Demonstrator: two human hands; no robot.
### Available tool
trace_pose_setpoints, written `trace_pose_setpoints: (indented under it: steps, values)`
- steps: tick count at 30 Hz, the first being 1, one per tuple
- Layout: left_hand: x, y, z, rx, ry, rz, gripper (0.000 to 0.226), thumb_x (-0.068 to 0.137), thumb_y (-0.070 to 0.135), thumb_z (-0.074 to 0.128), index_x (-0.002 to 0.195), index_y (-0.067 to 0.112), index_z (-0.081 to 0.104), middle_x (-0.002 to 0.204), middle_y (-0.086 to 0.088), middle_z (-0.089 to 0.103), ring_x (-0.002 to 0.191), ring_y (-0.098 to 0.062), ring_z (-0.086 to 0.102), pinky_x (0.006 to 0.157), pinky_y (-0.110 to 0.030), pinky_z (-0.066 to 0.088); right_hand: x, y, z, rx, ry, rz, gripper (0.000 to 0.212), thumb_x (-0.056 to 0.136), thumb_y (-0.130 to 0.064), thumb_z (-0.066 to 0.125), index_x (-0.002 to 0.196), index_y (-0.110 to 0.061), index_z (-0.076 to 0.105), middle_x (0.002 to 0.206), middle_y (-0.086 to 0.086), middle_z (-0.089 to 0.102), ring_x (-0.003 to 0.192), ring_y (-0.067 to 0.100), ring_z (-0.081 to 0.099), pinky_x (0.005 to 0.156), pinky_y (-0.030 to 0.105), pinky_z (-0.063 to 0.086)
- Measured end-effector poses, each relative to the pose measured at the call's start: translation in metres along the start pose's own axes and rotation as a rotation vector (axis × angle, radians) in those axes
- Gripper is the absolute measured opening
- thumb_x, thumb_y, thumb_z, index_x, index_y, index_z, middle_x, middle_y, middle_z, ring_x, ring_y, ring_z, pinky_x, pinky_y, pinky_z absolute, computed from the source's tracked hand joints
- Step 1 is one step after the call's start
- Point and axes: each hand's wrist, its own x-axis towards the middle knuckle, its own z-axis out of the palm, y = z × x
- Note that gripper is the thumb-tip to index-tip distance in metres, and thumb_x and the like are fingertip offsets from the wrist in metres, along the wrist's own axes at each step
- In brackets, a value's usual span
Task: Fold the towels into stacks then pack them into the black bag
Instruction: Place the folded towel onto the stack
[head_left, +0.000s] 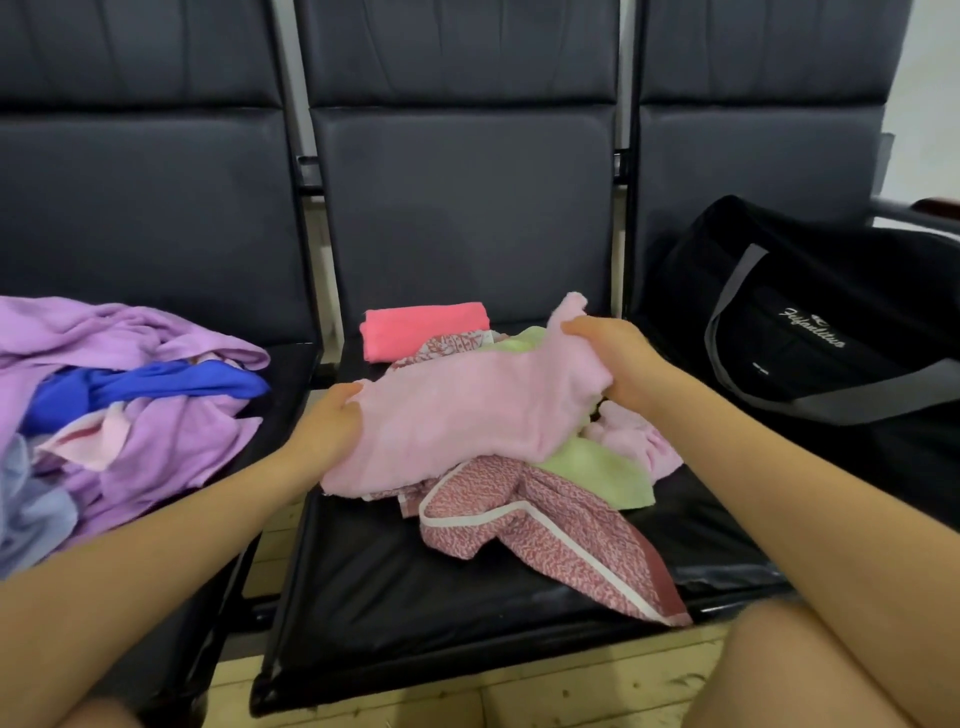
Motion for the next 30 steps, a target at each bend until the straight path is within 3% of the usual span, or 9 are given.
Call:
trace_pose_setpoints:
  steps: [4,6,10,13,15,18,21,26,30]
  values:
    - [0.001,-0.015,-0.009,0.11,0.15,0.094,0.038,0.097,0.012,0.038,0.132,0.012,0.054,0.136,-0.012,0.053,0.121,-0.028,0.049,0.098,-0.035,0.037,-0.009,-0.003,0.046,-0.098,-0.199,-0.207,0.007,0.087,-0.013,0.055,0.081,-0.009,0.057,0.078,0.012,0.047,0.073,0.02,0.045,0.063,0.03,0.033]
    - [0.002,-0.018,-0.013,0.116,0.24,0.146,0.033,0.095,0.012,0.043,0.123,0.012,0.061,0.127,-0.011,0.059,0.114,-0.028,0.054,0.096,-0.037,0.042,-0.013,0.004,0.068,-0.225,-0.27,-0.278,0.018,0.089,-0.011,0.051,0.071,-0.009,0.05,0.066,0.006,0.045,0.061,0.016,0.043,0.053,0.025,0.032]
    - [-0.003,-0.011,-0.012,0.111,0.255,0.277,0.029,0.095,0.01,0.044,0.113,0.014,0.066,0.112,-0.002,0.061,0.106,-0.018,0.054,0.089,-0.028,0.038,-0.014,0.026,0.09,-0.584,-0.457,-0.268,0.032,0.095,-0.025,0.046,0.076,-0.003,0.059,0.078,0.013,0.059,0.072,0.016,0.051,0.069,0.033,0.046]
    - [-0.002,-0.003,-0.005,0.084,0.205,0.313,0.025,0.095,0.012,0.044,0.104,0.019,0.066,0.101,0.007,0.063,0.096,-0.012,0.056,0.082,-0.026,0.039,-0.001,0.037,0.081,-0.662,-0.361,-0.438,0.027,0.091,-0.013,0.05,0.071,0.003,0.058,0.073,0.015,0.056,0.07,0.018,0.044,0.07,0.034,0.041]
    - [-0.001,0.002,0.002,0.096,0.156,0.287,0.02,0.095,0.019,0.046,0.095,0.018,0.066,0.093,0.006,0.067,0.088,-0.015,0.059,0.077,-0.03,0.044,0.008,0.042,0.071,-0.671,-0.21,-0.485,0.017,0.089,-0.011,0.055,0.089,-0.002,0.069,0.092,0.009,0.068,0.085,0.018,0.057,0.081,0.033,0.046]
    - [0.001,0.007,0.015,0.149,0.094,0.261,0.03,0.094,0.032,0.048,0.073,0.014,0.059,0.073,-0.002,0.063,0.073,-0.023,0.056,0.069,-0.038,0.045,0.015,0.051,0.059,-0.643,-0.016,-0.406,0.029,0.086,-0.019,0.065,0.113,-0.012,0.061,0.099,0.004,0.06,0.093,0.021,0.058,0.077,0.028,0.042]
    - [0.003,0.016,0.023,0.164,0.088,0.283,0.046,0.094,0.043,0.049,0.058,0.015,0.041,0.057,-0.001,0.045,0.057,-0.019,0.041,0.058,-0.035,0.035,0.014,0.058,0.052,-0.598,-0.029,-0.256,0.048,0.085,-0.03,0.069,0.123,-0.01,0.048,0.104,0.004,0.055,0.089,0.019,0.053,0.071,0.027,0.037]
    - [0.008,0.044,0.041,0.141,-0.016,0.151,0.044,0.097,0.042,0.045,0.072,0.007,0.054,0.072,-0.006,0.053,0.072,-0.022,0.047,0.064,-0.033,0.033,0.014,0.062,0.05,-0.35,-0.118,-0.058,0.032,0.087,-0.033,0.066,0.094,-0.003,0.058,0.092,0.006,0.059,0.085,0.02,0.056,0.075,0.031,0.044]
    - [0.007,0.052,0.06,0.1,-0.128,0.017,0.037,0.101,0.037,0.04,0.099,0.006,0.059,0.101,-0.011,0.057,0.095,-0.027,0.052,0.083,-0.031,0.038,0.007,0.064,0.054,-0.282,-0.187,0.004,0.041,0.095,-0.035,0.055,0.118,-0.002,0.058,0.111,0.009,0.061,0.104,0.027,0.058,0.088,0.036,0.047]
